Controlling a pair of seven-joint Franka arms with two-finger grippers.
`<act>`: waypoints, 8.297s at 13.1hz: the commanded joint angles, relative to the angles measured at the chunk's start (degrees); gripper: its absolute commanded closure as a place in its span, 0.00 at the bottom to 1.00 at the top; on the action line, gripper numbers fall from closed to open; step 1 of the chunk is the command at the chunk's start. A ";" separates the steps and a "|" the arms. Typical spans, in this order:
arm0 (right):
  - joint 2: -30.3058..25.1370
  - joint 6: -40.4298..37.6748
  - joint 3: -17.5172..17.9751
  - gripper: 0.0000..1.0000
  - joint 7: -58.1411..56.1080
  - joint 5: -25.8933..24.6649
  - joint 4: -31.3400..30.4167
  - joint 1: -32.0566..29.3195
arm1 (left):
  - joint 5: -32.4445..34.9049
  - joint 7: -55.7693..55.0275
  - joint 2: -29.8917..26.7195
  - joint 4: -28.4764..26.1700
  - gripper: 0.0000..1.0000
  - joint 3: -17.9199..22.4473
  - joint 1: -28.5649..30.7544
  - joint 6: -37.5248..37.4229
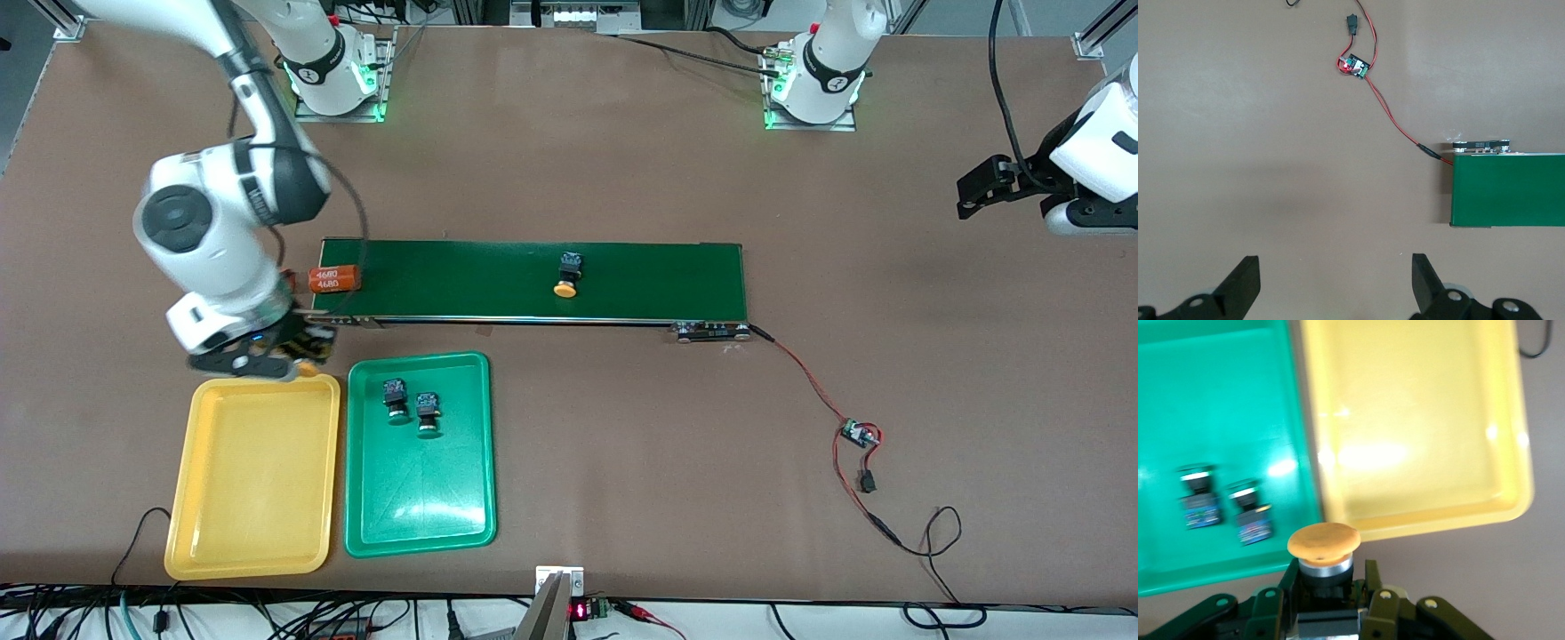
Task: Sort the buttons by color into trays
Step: 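Carry the yellow button over the yellow tray with the right gripper, then lower the yellow button into the yellow tray and open the right gripper, then return the right gripper to the belt and grasp the second yellow button, then carry the yellow button into the yellow tray and open the right gripper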
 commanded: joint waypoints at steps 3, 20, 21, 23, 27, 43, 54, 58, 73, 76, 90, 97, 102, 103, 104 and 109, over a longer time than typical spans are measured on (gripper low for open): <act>8.21 -0.30 -2.99 0.81 -12.11 -0.42 8.47 -5.41 | 0.79 1.33 -0.71 0.28 0.00 -0.04 -0.06 -1.01; 21.94 13.41 -6.78 0.07 -12.21 -2.09 12.36 -6.02 | 0.79 1.33 -0.71 0.28 0.00 -0.04 -0.06 -1.01; 21.24 13.33 -6.87 0.01 -12.30 -2.00 11.84 -6.02 | 0.79 1.33 -0.71 0.28 0.00 -0.04 -0.06 -1.01; 17.13 12.98 -6.78 0.00 -11.51 -1.65 8.07 -5.76 | 0.79 1.33 -0.71 0.28 0.00 -0.04 -0.06 -1.01; 5.97 7.90 -6.35 0.00 -6.43 -1.30 -1.60 -2.61 | 0.79 1.33 -0.71 0.28 0.00 -0.04 -0.06 -1.01; -18.84 -6.45 19.04 0.00 18.09 12.59 -20.95 -1.63 | 0.79 1.33 -0.71 0.28 0.00 -0.04 -0.06 -1.01; -16.04 4.80 22.31 0.00 27.05 12.59 -27.02 -0.14 | 0.70 1.33 -0.71 0.37 0.00 -0.13 -0.06 -1.01; -13.66 4.98 22.22 0.00 30.14 12.15 -26.40 0.48 | 0.70 1.33 -0.71 0.28 0.00 -0.04 -0.06 -1.01; -7.25 12.26 21.69 0.00 27.34 0.11 -26.05 1.89 | 0.70 1.33 -0.71 0.37 0.00 -0.04 -0.06 -1.01; -5.14 14.29 20.03 0.00 26.99 -2.43 -26.05 1.89 | 0.70 1.33 -0.62 0.37 0.00 -0.04 -0.06 -1.01; -5.48 12.55 16.16 0.74 23.12 -5.34 -23.34 1.80 | 0.70 1.33 -0.71 0.37 0.00 -0.04 -0.06 -1.01; -4.79 1.20 11.25 0.75 7.51 -4.90 -4.71 -1.27 | 0.61 1.33 -0.62 0.37 0.00 -0.04 -0.06 -1.01; 4.16 2.34 4.73 0.75 -1.05 -5.17 2.14 -2.42 | 0.61 1.33 -0.62 0.37 0.00 -0.04 -0.06 -1.01; 5.84 2.34 4.30 0.75 -0.96 -5.17 3.73 -2.42 | 0.61 1.33 -0.62 0.37 0.00 -0.04 -0.06 -1.01; 7.07 2.34 4.12 0.75 -1.05 -5.25 4.70 -2.42 | 0.61 1.33 -0.62 0.37 0.00 -0.04 -0.06 -1.01; 12.00 4.53 0.95 0.74 -2.81 -6.39 6.47 -2.77 | 0.61 1.33 -0.62 0.37 0.00 -0.04 -0.06 -1.01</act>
